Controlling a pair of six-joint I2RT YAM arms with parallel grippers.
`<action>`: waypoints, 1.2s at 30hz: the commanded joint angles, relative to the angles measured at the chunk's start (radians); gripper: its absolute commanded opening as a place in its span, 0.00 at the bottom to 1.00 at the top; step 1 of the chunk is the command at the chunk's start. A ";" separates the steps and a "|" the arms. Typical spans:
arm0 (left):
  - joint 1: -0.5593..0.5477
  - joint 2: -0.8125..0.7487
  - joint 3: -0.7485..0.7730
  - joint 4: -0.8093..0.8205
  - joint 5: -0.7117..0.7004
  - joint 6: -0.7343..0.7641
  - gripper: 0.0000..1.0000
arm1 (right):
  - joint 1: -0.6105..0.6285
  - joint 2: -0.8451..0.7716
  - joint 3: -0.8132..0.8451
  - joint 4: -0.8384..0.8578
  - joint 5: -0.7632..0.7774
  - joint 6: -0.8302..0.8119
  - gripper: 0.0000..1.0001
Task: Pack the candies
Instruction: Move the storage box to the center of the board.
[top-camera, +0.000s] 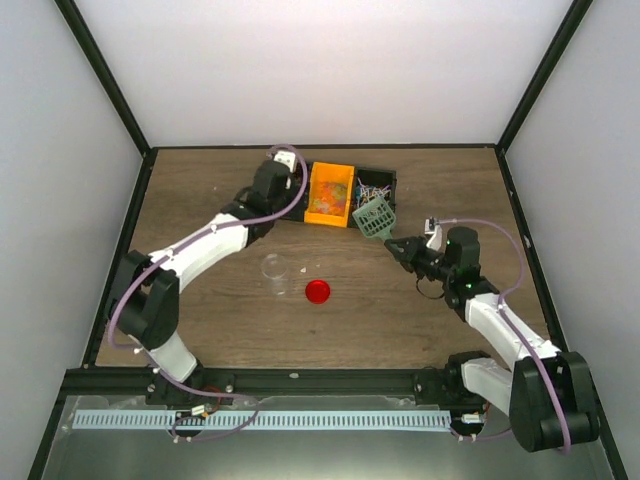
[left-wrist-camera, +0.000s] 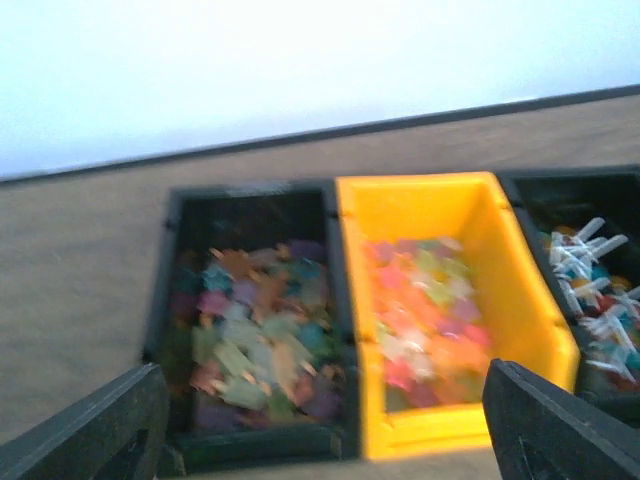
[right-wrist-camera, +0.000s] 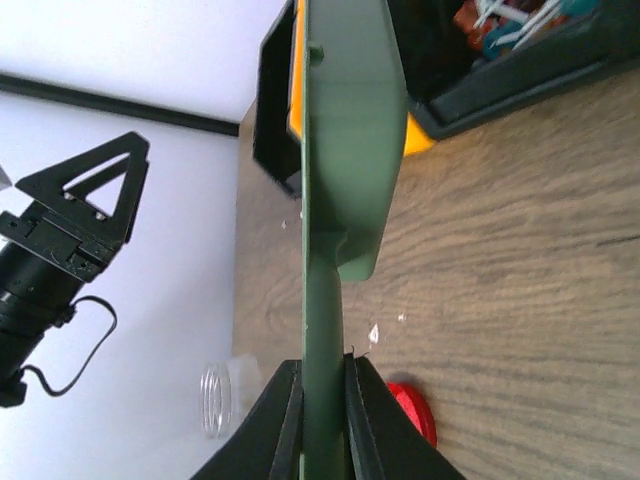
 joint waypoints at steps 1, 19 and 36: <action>0.104 0.093 0.092 -0.008 0.011 0.051 0.76 | 0.008 0.027 0.133 -0.153 0.145 0.015 0.01; 0.276 0.562 0.533 -0.173 0.143 0.076 0.50 | 0.008 0.224 0.196 0.027 0.029 -0.098 0.01; 0.302 0.541 0.413 -0.124 0.233 0.108 0.12 | 0.008 0.270 0.225 0.017 0.037 0.062 0.01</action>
